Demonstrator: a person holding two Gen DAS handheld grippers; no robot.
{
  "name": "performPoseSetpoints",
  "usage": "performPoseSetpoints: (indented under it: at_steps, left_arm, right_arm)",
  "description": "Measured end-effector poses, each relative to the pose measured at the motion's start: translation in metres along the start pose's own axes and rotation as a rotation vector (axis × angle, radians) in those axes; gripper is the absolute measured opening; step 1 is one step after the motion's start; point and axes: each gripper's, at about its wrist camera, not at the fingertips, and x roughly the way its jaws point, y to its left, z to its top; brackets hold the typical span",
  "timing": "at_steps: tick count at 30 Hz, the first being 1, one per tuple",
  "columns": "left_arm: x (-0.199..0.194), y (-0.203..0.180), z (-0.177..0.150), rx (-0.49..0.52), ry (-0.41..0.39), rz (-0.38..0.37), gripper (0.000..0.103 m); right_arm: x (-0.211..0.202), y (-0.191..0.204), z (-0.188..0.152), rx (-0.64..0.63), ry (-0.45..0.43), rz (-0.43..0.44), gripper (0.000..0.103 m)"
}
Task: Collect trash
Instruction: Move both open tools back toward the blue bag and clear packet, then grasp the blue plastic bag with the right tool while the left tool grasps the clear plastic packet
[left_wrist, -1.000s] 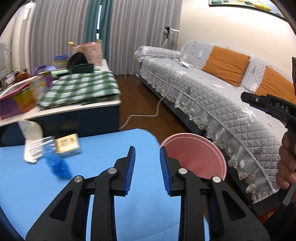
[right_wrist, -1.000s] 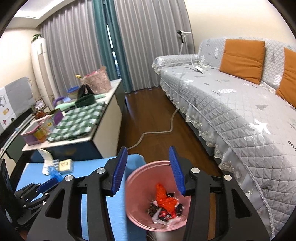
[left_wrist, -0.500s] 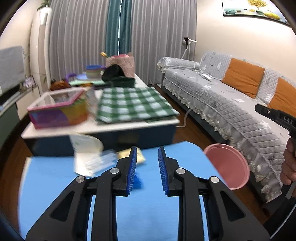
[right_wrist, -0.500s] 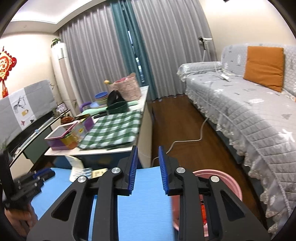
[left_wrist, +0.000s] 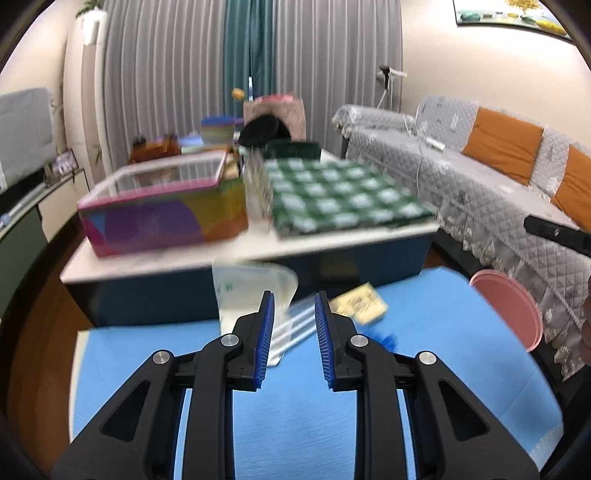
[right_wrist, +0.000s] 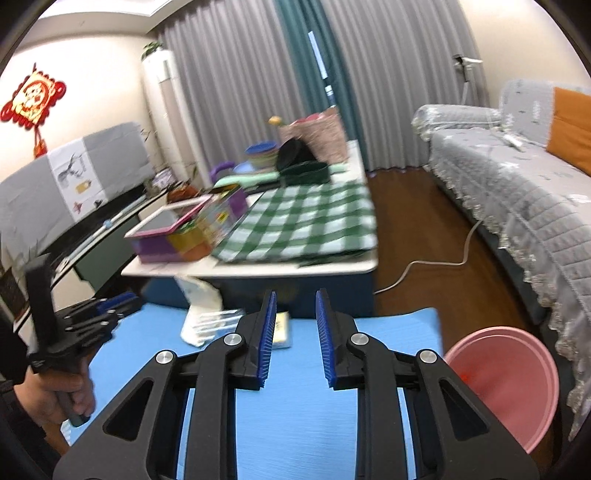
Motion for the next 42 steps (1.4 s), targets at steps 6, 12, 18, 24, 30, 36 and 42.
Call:
performPoseSetpoints:
  at_steps: [6, 12, 18, 24, 30, 36, 42]
  left_arm:
    - [0.029, 0.026, -0.015, -0.056, 0.032, -0.029, 0.023]
    - [0.061, 0.039, -0.024, -0.101, 0.059, -0.055, 0.023]
    - [0.085, 0.041, -0.029, -0.101, 0.076, -0.058, 0.024]
    - [0.104, 0.040, -0.032, -0.116, 0.102, -0.071, 0.041]
    - [0.123, 0.034, -0.037, -0.116, 0.147, -0.054, 0.043]
    - [0.125, 0.028, -0.040, -0.109, 0.153, -0.060, 0.031]
    - [0.111, 0.021, -0.036, -0.074, 0.157, -0.070, 0.010]
  right_arm:
    - [0.042, 0.022, -0.022, -0.052, 0.089, 0.052, 0.024]
    - [0.075, 0.029, -0.043, -0.053, 0.158, 0.087, 0.024]
    - [0.107, 0.033, -0.063, -0.037, 0.208, 0.134, 0.045]
    - [0.130, 0.050, -0.080, -0.069, 0.255, 0.161, 0.057]
    - [0.147, 0.054, -0.088, -0.071, 0.293, 0.165, 0.056]
    - [0.154, 0.057, -0.095, -0.089, 0.326, 0.191, 0.021]
    - [0.139, 0.057, -0.088, -0.106, 0.296, 0.174, 0.011]
